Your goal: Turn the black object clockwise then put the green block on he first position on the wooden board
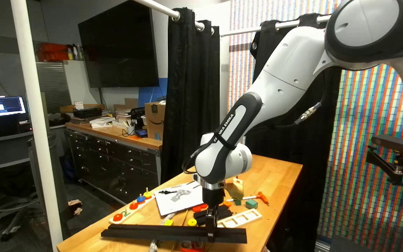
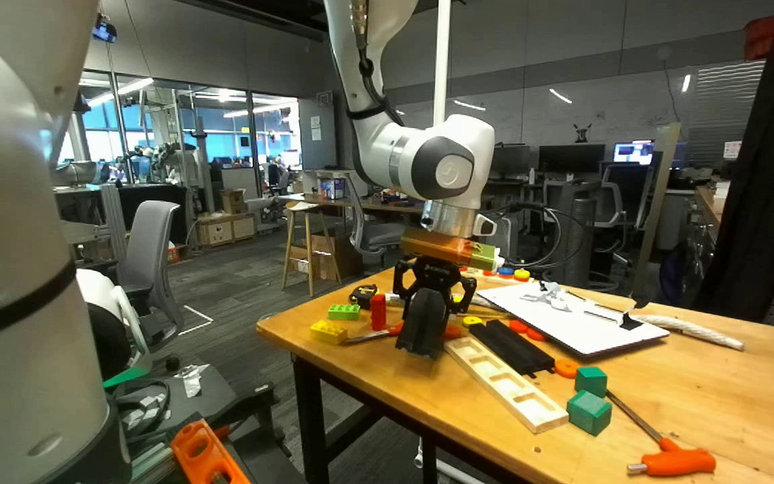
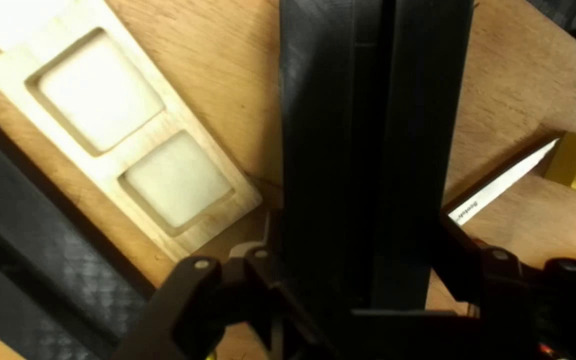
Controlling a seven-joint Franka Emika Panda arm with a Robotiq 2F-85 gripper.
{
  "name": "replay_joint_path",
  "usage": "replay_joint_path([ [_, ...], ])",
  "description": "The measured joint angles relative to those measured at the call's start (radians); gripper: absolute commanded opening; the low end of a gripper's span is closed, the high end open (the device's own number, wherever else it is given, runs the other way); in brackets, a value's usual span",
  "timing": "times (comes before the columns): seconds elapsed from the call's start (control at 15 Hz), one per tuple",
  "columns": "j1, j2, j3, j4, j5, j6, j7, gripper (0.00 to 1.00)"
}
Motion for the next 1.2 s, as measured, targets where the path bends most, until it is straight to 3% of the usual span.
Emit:
replay_joint_path([
  [0.27, -0.002, 0.003, 0.009, -0.009, 0.067, 0.026, 0.045, 0.46],
  [0.53, -0.002, 0.020, 0.009, -0.026, 0.071, 0.092, 0.126, 0.46],
  [1.2, 0.003, 0.050, 0.011, -0.028, 0.065, 0.107, 0.248, 0.46],
])
